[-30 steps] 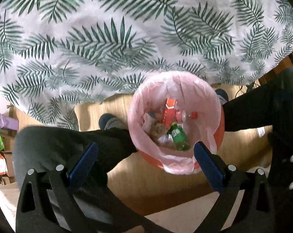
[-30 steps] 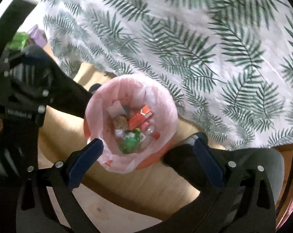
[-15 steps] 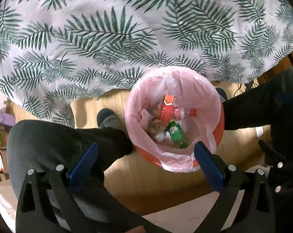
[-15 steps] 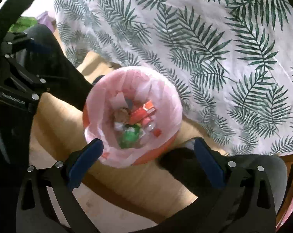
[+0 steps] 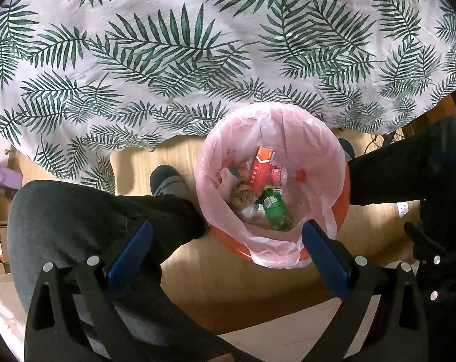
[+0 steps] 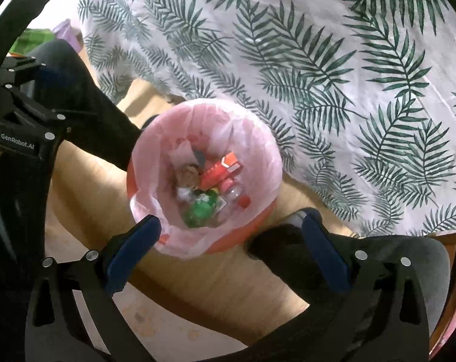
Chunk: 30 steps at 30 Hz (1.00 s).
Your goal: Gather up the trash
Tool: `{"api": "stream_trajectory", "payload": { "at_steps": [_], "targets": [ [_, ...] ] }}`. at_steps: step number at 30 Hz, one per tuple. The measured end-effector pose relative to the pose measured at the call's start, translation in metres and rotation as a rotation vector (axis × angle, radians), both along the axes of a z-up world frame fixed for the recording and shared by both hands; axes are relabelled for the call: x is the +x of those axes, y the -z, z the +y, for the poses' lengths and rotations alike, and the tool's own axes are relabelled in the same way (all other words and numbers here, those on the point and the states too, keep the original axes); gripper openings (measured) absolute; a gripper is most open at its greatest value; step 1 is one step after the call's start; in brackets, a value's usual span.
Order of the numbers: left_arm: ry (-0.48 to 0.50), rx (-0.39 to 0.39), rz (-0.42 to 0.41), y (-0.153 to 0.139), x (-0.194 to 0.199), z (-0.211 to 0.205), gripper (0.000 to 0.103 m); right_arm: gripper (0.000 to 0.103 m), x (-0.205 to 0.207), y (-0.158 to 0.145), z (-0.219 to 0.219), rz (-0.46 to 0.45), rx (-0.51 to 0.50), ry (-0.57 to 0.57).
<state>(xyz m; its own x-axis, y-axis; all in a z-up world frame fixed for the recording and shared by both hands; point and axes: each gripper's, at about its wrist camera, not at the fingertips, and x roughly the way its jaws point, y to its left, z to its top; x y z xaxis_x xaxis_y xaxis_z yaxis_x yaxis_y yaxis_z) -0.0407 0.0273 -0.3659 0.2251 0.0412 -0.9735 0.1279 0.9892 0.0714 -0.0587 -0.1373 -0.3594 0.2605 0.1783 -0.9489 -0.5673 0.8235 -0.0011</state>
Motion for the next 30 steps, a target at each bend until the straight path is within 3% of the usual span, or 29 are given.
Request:
{"api": "stream_trajectory", "payload": {
  "at_steps": [30],
  "targets": [
    [0.066, 0.042, 0.023, 0.006, -0.003, -0.013, 0.098, 0.097, -0.001, 0.005, 0.003, 0.015, -0.003, -0.012]
  ]
}}
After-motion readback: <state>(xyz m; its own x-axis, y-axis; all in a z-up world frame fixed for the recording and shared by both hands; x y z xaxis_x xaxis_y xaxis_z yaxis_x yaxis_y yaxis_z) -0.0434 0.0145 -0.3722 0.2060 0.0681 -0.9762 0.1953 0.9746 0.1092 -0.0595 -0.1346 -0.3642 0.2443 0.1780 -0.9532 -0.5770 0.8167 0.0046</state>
